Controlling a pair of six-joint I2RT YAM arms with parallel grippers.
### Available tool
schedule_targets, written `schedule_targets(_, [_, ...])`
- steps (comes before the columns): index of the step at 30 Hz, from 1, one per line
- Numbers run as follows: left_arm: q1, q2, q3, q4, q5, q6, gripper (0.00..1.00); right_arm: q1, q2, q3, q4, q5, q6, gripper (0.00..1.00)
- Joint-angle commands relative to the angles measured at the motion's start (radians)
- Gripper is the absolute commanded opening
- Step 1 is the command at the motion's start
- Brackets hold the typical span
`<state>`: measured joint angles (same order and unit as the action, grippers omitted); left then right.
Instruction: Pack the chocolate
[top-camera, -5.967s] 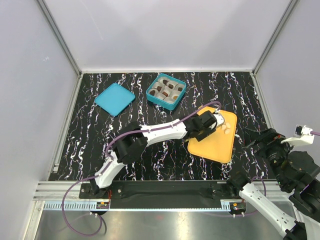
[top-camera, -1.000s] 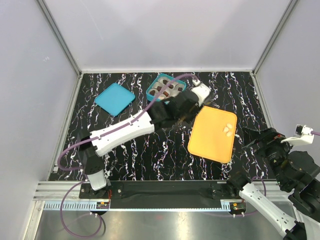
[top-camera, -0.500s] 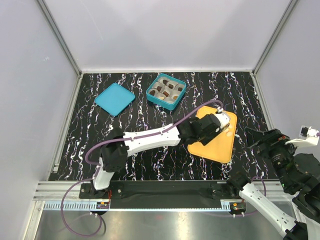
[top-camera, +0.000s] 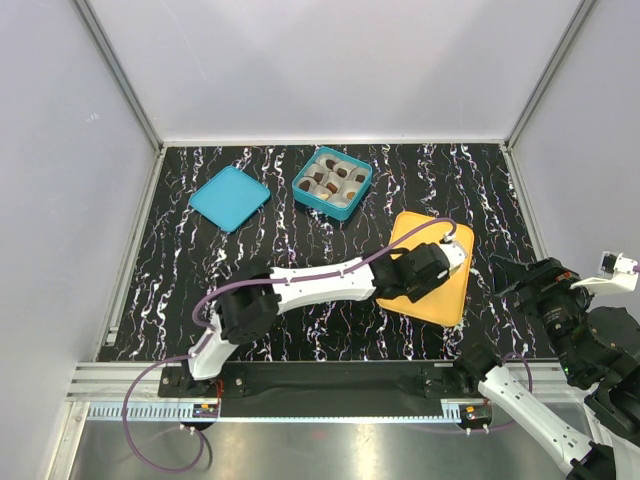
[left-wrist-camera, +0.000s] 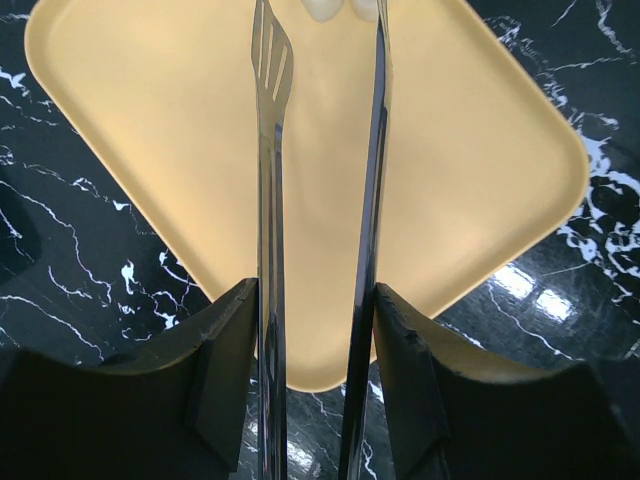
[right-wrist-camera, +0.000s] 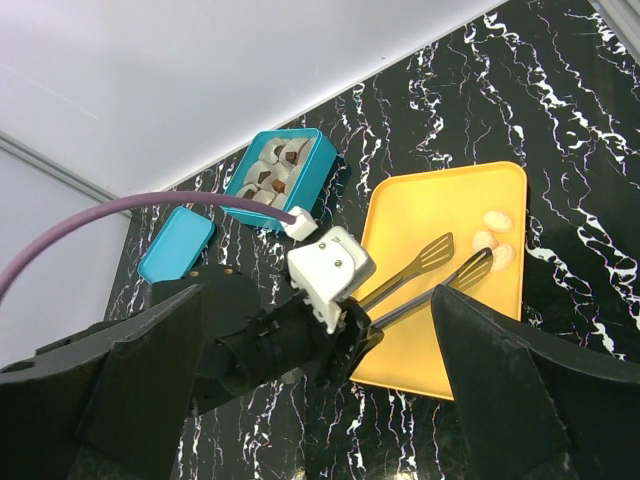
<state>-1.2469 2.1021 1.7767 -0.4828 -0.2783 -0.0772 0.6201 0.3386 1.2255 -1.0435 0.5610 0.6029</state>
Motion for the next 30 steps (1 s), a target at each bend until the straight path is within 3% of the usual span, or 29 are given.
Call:
schedule_targets(1, [0.001, 0.03, 0.064, 0.046, -0.047, -0.001, 0.51, 0.006, 0.013, 0.006, 0.01, 0.02, -0.003, 1.0])
schedule_targets(17, [0.001, 0.084, 0.102, 0.027, -0.142, -0.01, 0.47, 0.006, 0.0, -0.003, 0.003, 0.03, -0.002, 1.0])
schedule_targets(30, [-0.014, 0.096, 0.09, 0.064, -0.094, 0.047, 0.47, 0.006, -0.004, -0.006, 0.003, 0.03, 0.003, 1.0])
